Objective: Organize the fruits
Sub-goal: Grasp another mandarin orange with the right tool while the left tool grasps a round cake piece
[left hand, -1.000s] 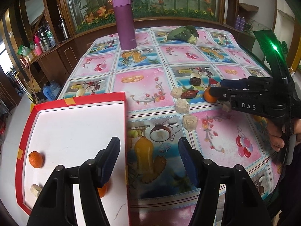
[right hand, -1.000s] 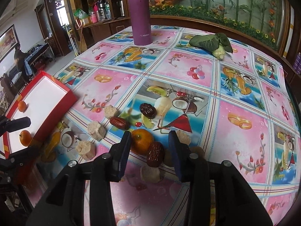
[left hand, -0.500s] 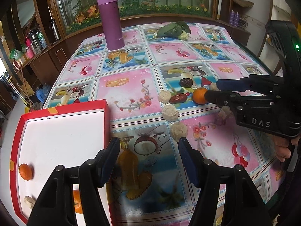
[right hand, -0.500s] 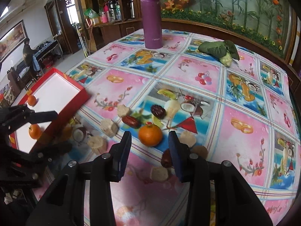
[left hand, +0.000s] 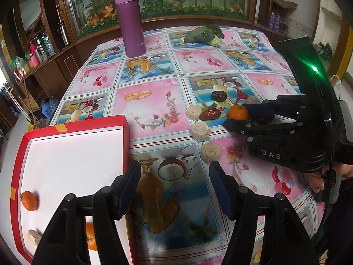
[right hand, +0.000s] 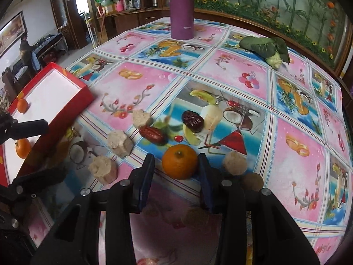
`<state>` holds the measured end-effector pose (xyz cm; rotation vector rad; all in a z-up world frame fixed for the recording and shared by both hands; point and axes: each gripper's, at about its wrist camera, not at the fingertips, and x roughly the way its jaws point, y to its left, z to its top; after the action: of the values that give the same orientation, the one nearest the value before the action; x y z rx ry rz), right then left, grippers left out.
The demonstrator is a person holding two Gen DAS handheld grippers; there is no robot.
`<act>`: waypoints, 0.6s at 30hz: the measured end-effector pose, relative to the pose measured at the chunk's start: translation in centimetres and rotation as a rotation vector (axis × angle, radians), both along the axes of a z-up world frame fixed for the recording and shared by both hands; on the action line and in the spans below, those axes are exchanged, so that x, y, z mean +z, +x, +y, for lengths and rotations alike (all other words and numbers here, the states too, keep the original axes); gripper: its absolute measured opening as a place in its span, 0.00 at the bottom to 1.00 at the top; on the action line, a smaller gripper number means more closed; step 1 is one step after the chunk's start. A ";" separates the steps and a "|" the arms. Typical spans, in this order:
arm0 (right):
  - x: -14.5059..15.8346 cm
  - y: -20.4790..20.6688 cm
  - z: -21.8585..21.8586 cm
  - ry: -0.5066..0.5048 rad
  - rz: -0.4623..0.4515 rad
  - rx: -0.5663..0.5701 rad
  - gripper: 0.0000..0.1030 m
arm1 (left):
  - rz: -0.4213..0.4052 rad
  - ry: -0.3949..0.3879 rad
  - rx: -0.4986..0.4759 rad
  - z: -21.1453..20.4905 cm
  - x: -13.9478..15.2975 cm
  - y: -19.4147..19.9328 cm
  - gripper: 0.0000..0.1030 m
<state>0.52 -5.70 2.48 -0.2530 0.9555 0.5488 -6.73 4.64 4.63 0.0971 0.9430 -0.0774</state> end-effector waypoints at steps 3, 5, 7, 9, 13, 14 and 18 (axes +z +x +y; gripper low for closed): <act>0.2 0.6 -1.1 0.054 0.039 -0.034 0.32 | 0.006 -0.001 -0.006 -0.2 -0.1 0.1 0.62; 0.8 0.6 -1.8 0.083 0.024 -0.054 0.32 | 0.012 -0.003 -0.015 -0.6 -0.3 0.3 0.62; 1.5 0.3 -2.0 0.105 -0.001 -0.060 0.32 | 0.025 -0.014 -0.029 -1.0 -0.5 0.5 0.62; 2.3 0.0 -2.2 0.127 -0.029 -0.065 0.32 | 0.041 -0.033 -0.043 -1.5 -0.7 0.7 0.62; 3.1 -0.1 -2.6 0.147 -0.046 -0.078 0.32 | 0.060 -0.043 -0.042 -2.0 -1.3 1.5 0.62; 3.1 -0.1 -2.8 0.145 -0.043 -0.082 0.32 | 0.067 -0.047 -0.037 -2.1 -1.6 1.9 0.62; 3.0 0.3 -3.2 0.137 -0.033 -0.113 0.32 | 0.087 -0.085 -0.021 -2.1 -2.3 2.8 0.62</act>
<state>0.85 -8.87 5.52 -0.0842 0.8907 0.5026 -3.98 2.55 2.36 0.0251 1.0245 -0.1418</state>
